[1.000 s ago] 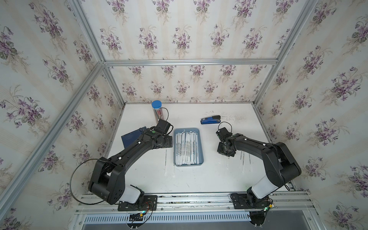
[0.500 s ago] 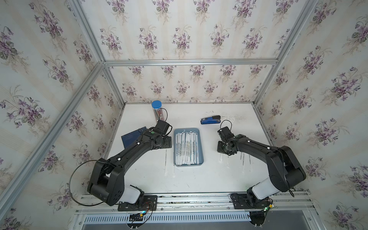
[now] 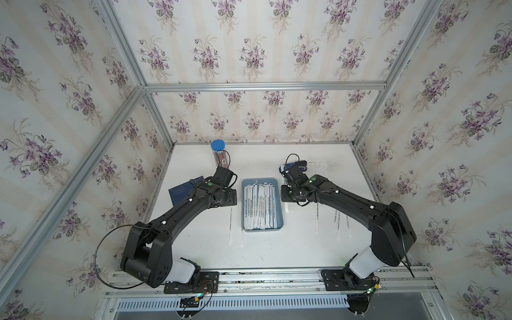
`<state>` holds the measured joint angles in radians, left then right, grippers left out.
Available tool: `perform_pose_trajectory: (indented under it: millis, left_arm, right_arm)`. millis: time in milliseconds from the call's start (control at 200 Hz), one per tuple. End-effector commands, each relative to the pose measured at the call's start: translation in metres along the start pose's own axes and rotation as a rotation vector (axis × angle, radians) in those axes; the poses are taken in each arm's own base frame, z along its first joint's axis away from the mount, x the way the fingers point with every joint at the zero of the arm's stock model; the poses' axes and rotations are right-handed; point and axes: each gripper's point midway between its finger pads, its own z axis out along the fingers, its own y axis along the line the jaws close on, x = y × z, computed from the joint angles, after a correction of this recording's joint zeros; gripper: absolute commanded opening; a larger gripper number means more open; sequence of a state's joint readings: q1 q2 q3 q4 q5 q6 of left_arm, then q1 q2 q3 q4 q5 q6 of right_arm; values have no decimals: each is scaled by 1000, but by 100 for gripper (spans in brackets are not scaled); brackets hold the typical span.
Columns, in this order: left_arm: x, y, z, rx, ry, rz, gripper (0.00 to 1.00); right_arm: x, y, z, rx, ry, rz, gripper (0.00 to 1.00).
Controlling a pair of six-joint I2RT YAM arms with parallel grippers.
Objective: Put the straws into the storage box
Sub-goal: Pick up the straw from the center of the board, then place the straw in the storage box.
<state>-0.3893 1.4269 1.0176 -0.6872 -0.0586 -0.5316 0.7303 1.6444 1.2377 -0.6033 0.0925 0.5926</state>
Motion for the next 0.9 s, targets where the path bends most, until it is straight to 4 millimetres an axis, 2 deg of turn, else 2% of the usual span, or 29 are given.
perform_pose_trajectory:
  millis: [0,115,355,639,899]
  left_arm:
    - [-1,1,0,8,-3,0,84]
    - [1,1,2,13,3,1,84]
    - [5,-3,5,41,17,-5,84]
    - [5,-4,5,45,15,-10,84]
    - [6,-3,6,42,15,-10,84]
  right_arm:
    - [7,18,9,-2,39,-22,11]
    - [9,28,26,-15,45,-27,11]
    - [24,20,56,28,83,-35,11]
    - [35,-2,76,141,102,-38,10]
    - [43,-5,84,158,118,-34,12]
